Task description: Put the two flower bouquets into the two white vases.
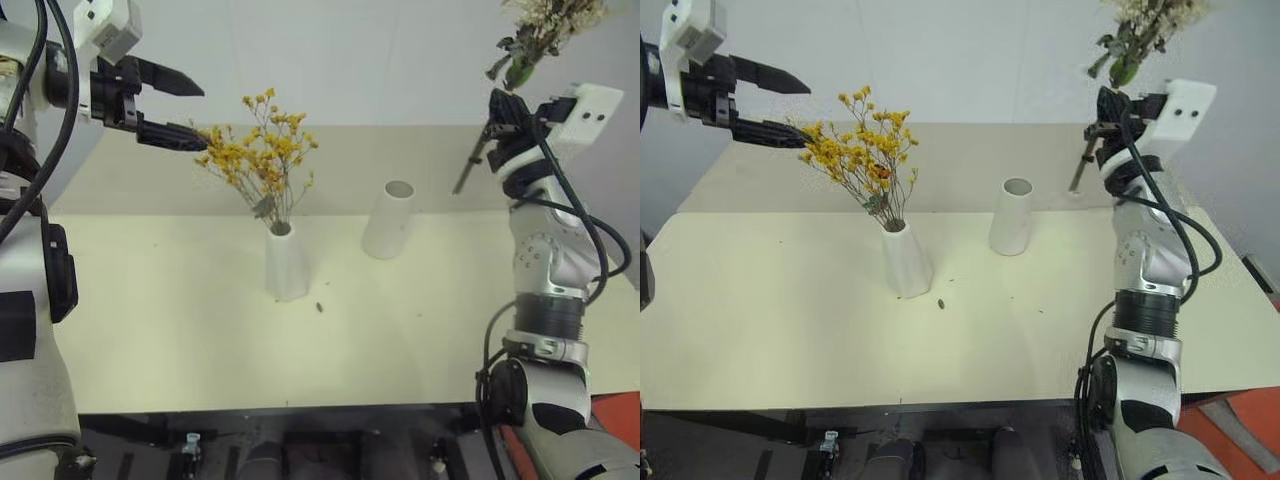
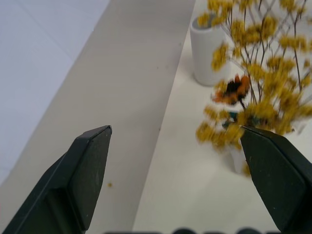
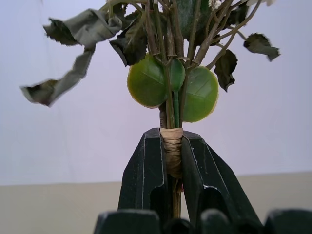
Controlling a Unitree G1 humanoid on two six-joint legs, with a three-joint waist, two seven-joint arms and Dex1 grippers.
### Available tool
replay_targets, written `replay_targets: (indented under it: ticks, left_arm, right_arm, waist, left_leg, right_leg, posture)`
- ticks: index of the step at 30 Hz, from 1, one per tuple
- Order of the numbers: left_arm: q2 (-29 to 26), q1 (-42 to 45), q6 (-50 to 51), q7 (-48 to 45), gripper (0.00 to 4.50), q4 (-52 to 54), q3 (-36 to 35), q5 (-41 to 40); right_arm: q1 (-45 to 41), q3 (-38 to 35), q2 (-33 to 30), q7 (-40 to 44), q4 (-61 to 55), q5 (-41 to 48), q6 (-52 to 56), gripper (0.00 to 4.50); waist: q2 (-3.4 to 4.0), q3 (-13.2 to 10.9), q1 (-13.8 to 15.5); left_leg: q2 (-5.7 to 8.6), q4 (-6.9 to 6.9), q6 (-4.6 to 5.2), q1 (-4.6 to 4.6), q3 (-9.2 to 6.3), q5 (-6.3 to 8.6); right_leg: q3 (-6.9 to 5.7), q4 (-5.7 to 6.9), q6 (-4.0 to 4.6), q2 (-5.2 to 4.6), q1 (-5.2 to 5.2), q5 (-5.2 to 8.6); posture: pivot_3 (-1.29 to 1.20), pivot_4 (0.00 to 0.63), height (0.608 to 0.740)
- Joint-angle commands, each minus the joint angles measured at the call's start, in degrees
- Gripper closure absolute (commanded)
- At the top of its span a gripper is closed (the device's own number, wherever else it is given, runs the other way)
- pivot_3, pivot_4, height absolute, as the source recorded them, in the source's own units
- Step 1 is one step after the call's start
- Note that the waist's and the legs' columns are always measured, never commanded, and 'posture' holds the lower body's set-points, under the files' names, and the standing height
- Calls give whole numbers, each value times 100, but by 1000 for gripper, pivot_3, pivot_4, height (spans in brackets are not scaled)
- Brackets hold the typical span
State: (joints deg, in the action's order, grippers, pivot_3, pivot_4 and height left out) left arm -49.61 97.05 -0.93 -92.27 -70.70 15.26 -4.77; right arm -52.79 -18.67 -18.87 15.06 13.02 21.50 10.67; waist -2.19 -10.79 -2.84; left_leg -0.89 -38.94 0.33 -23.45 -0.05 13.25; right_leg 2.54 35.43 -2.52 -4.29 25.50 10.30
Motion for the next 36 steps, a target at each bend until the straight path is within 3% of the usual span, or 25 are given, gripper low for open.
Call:
replay_targets:
  ticks: [1, 19, 36]
  left_arm:
    - [-54, 227, 59, -23, 0, 125, -12, -235]
    - [-17, 178, 97, -23, 0, 224, 341, -477]
    - [-181, 94, 106, -23, 0, 414, 425, -604]
  right_arm:
    - [-339, 5, 87, 160, 173, 105, -440, 4273]
    - [-1006, 251, 552, 640, 1885, -7, -1476, 4273]
    - [-356, 568, 829, 905, 2252, -361, -2256, 4273]
  waist:
    - [0, 0, 7]
    - [3, -2, 0]
    - [4, -3, -90]
  left_leg:
    - [0, -1, 0, -2, 0, 0]
    - [2, -1, 0, -8, -1, 0]
    - [4, -2, 0, -15, -2, 0]
  right_leg:
    - [0, 33, 0, 0, 4, 0]
    - [2, 47, 11, 0, 18, -7]
    - [4, 56, 13, 0, 28, -8]
  posture:
    - [0, 150, 740]
    - [0, 150, 740]
    - [0, 150, 740]
